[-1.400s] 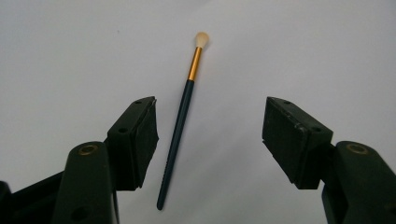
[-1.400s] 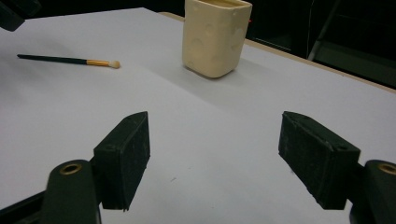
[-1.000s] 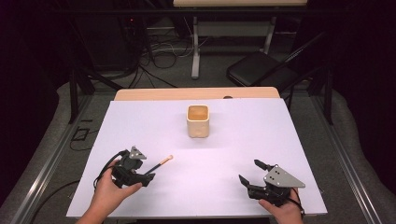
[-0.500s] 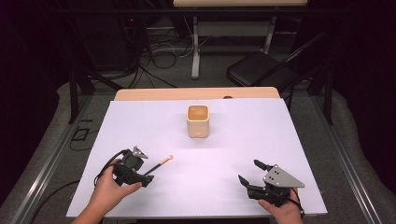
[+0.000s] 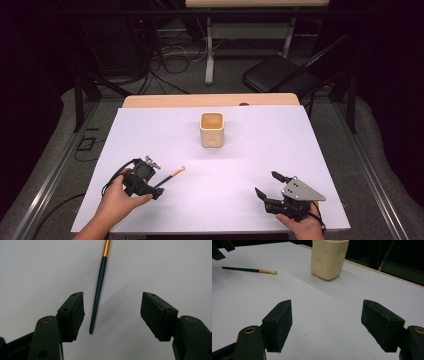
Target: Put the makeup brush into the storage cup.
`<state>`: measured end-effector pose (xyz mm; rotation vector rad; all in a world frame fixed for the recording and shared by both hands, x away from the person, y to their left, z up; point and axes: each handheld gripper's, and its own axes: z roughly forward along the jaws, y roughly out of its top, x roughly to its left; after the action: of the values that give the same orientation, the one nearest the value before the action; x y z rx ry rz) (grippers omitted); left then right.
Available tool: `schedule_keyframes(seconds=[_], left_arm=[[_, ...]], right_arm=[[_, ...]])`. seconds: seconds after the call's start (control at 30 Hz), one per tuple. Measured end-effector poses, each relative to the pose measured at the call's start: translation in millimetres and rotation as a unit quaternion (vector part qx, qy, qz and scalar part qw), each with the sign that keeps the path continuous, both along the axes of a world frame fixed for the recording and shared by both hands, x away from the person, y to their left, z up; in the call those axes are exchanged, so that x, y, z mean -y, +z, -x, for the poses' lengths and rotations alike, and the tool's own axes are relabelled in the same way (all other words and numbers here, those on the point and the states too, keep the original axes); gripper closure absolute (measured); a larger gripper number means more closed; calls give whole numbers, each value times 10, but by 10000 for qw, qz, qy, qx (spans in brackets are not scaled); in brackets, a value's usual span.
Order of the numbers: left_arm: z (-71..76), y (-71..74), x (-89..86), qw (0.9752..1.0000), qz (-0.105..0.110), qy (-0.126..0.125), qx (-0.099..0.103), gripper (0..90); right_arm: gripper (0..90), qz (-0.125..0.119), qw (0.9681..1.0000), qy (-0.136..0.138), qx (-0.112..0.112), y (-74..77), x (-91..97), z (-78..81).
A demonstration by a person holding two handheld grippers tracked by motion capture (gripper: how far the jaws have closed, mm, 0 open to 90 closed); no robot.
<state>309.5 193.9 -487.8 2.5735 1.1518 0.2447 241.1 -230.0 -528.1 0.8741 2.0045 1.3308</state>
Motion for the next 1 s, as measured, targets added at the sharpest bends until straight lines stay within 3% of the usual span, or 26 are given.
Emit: schedule_keyframes(seconds=[0.47,1.0], left_arm=[[-83,-29,-5,9996,-174,44,-198,355],[-209,-43,37,9980,-566,-46,-270,401]], right_arm=[[247,6,10000,8,1,-3,-2,-2],[246,4,10000,14,-12,-5,-3,-1]])
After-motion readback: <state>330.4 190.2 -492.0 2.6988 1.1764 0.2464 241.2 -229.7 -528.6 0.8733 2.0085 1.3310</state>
